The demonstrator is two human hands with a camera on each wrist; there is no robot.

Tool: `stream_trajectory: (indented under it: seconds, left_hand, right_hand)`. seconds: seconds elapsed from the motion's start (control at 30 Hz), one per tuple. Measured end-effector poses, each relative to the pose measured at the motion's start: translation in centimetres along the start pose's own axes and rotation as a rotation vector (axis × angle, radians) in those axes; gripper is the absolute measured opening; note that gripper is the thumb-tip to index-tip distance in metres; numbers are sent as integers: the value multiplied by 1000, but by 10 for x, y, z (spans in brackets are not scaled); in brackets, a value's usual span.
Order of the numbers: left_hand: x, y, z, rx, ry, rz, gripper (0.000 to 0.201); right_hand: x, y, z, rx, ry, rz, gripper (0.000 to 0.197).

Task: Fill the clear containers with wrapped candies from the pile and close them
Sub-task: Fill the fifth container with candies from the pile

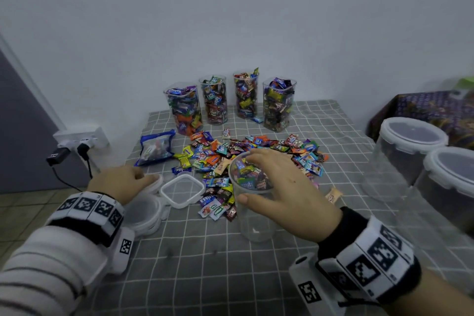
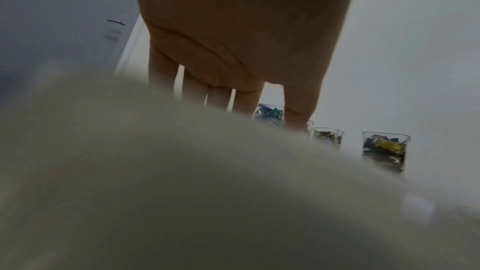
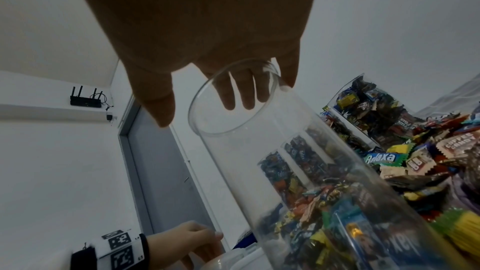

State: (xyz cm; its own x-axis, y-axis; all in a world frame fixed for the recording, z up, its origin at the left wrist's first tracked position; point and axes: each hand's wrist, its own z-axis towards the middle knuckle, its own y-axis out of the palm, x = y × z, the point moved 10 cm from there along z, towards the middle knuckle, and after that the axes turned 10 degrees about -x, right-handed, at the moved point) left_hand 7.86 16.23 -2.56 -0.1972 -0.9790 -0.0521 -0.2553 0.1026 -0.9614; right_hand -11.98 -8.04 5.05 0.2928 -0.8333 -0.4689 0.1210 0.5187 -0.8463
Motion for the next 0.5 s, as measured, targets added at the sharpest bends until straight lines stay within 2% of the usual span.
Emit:
stream_trajectory:
  seconds: [0.07,0.13,0.23,0.3,0.37,0.43,0.5]
  left_hand:
    - [1,-4,0,11,7,-33,43]
    - [4,-10,-2,42,34,-81,35]
    - [29,-16,-7,68,172,-73,35]
    - [61,-4,-14,-38,332,19,37]
    - [86,15,-22,-191,434,125,37]
    - [94,27,-24,-272,447,216,33]
    - [92,30,-21,-276,429,263,30]
  right_hand:
    - [3,-5,-1,34,20,84,75]
    - [10,-19,-4,128,46,183,66]
    - [37,-43,-10,301,121,298,59]
    - [60,-52,-14,353,202,375,54]
    - [77,-58,-18,375,263,409,54]
    - [86,-60,-21,377,302,394,52]
    - [91,-60,-25,382,312,398,46]
